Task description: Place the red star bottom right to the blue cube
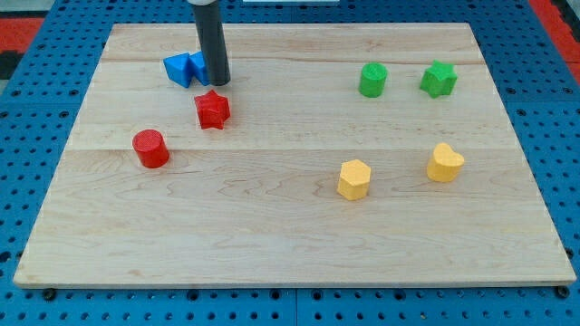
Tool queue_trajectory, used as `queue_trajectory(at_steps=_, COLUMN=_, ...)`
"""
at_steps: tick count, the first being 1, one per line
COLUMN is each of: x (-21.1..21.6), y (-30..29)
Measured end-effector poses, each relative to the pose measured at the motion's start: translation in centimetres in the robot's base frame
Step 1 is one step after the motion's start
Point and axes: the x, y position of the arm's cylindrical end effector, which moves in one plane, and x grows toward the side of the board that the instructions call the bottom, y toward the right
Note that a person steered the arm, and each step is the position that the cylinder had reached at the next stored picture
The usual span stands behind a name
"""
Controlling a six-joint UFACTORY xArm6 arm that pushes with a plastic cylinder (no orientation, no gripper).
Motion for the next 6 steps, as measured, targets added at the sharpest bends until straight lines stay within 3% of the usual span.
queue_trajectory(at_steps=1, x=-4.1, y=4.3)
queue_trajectory(at_steps=2, x=-1.5, y=5.2)
queue_trajectory(at_steps=4, x=14.1, y=4.6)
queue_trajectory(at_steps=6, x=10.6, y=0.5)
